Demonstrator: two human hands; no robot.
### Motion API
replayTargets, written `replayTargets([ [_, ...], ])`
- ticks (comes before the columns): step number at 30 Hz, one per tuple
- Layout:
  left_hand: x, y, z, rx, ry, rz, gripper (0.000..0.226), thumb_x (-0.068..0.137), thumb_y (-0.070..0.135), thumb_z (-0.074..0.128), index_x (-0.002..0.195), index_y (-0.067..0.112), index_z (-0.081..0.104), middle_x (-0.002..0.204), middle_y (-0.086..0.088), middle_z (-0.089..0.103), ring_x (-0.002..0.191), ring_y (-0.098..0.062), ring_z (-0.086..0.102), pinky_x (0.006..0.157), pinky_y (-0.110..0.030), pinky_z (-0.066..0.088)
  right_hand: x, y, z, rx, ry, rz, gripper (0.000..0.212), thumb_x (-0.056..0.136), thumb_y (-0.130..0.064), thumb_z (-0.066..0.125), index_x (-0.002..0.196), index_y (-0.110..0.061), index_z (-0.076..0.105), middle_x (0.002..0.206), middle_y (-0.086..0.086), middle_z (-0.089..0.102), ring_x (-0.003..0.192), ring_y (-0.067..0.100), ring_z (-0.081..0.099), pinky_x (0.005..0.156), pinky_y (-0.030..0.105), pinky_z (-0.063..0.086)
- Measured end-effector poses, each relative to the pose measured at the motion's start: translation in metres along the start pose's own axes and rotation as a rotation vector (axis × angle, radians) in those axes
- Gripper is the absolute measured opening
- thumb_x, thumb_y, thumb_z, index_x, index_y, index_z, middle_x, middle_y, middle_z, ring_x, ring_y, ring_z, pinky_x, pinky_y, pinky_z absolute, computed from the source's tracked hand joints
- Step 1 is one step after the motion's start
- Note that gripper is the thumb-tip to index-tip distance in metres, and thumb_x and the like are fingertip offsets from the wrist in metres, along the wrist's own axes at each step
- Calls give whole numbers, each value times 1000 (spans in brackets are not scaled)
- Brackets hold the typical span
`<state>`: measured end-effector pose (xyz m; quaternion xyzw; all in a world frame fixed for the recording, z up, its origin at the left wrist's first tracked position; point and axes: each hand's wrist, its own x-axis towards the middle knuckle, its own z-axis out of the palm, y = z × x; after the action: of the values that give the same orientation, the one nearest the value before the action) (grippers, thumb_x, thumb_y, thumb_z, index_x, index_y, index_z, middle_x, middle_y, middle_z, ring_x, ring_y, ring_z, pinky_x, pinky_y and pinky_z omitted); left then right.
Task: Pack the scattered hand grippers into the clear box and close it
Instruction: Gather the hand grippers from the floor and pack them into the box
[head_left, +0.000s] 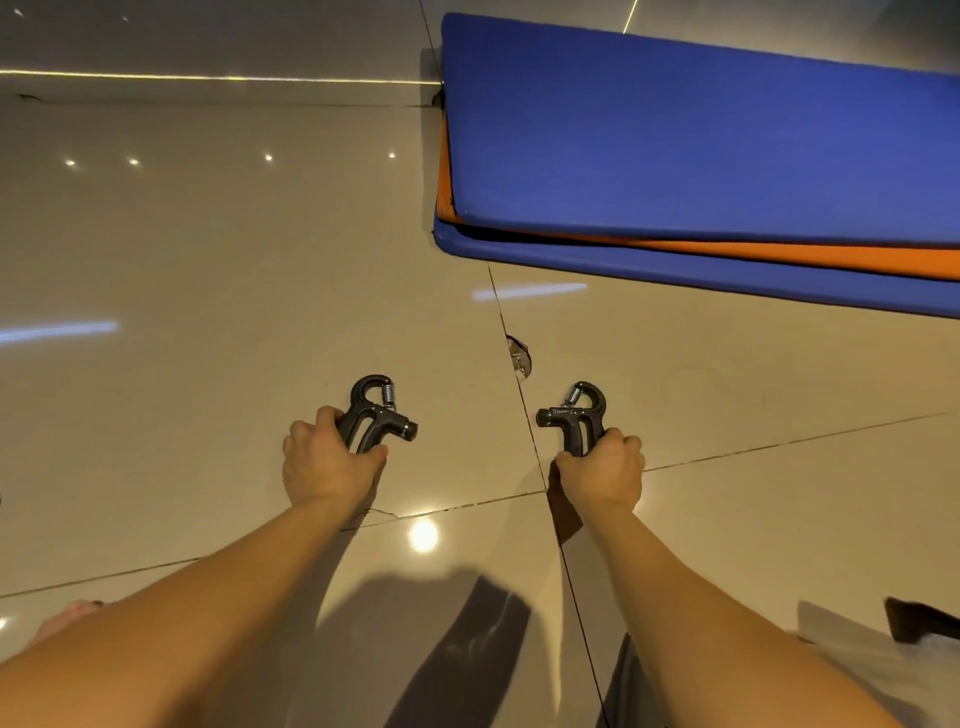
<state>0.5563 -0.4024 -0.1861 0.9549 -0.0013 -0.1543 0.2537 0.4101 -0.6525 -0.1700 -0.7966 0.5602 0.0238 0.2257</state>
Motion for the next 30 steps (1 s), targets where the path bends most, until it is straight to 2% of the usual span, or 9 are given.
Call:
replayTargets([
  [3,-18,-1,-2,-80,-69,87,52,72,33,80,111,22,47,95,-4,63,77,-26,60,62,-35,46,-13,10,-8,78,-48,32,45,81,-25,78,113,-1,59,119,14,50,105,35,56,84,43,52],
  [5,-32,4,-8,-114,-91,144,51,73,33,81,108,27,44,86,1,66,70,-20,61,57,-32,43,-25,14,-18,144,-70,44,41,82,-25,77,111,-2,59,119,12,49,96,33,59,81,41,53],
  [8,-54,23,-26,-173,-107,201,53,74,37,81,111,30,43,83,5,69,70,-21,66,62,-36,52,-44,12,-42,215,-64,31,39,83,-24,77,109,-3,59,118,10,47,83,27,57,70,33,47],
  [13,-106,61,-68,-290,-83,315,56,78,44,80,121,33,44,80,7,70,61,-12,69,66,-41,58,-80,0,-107,396,17,-3,35,83,-21,78,106,-7,57,115,7,44,81,28,57,69,34,47],
  [16,-145,82,-94,-354,-86,396,59,77,46,80,123,35,45,90,8,68,74,-19,71,75,-46,60,-108,2,-147,493,71,-30,35,80,-17,79,100,-11,51,116,6,43,82,29,61,73,37,53],
  [20,-201,98,-126,-464,-79,470,55,77,46,82,119,38,46,85,10,67,66,-10,71,70,-44,63,-153,16,-197,595,126,-58,36,79,-13,78,105,-10,54,119,7,43,87,34,68,82,49,59],
  [22,-229,102,-141,-474,-68,512,53,78,45,82,118,37,47,85,9,67,67,-10,71,68,-43,63,-175,26,-222,606,143,-96,39,79,-12,78,111,-8,57,120,6,43,88,33,68,82,48,59],
  [25,-270,110,-164,-480,-68,581,51,77,44,82,116,37,49,88,9,68,66,-10,71,68,-42,63,-209,45,-262,639,166,-143,37,78,-10,79,110,-8,59,121,8,48,87,32,69,79,47,61],
  [30,-346,129,-206,-434,-64,735,55,73,41,85,116,37,50,97,16,64,82,-8,67,71,-37,62,-268,76,-329,685,228,-184,35,76,-9,80,105,-8,60,117,15,58,84,31,70,75,46,62],
])
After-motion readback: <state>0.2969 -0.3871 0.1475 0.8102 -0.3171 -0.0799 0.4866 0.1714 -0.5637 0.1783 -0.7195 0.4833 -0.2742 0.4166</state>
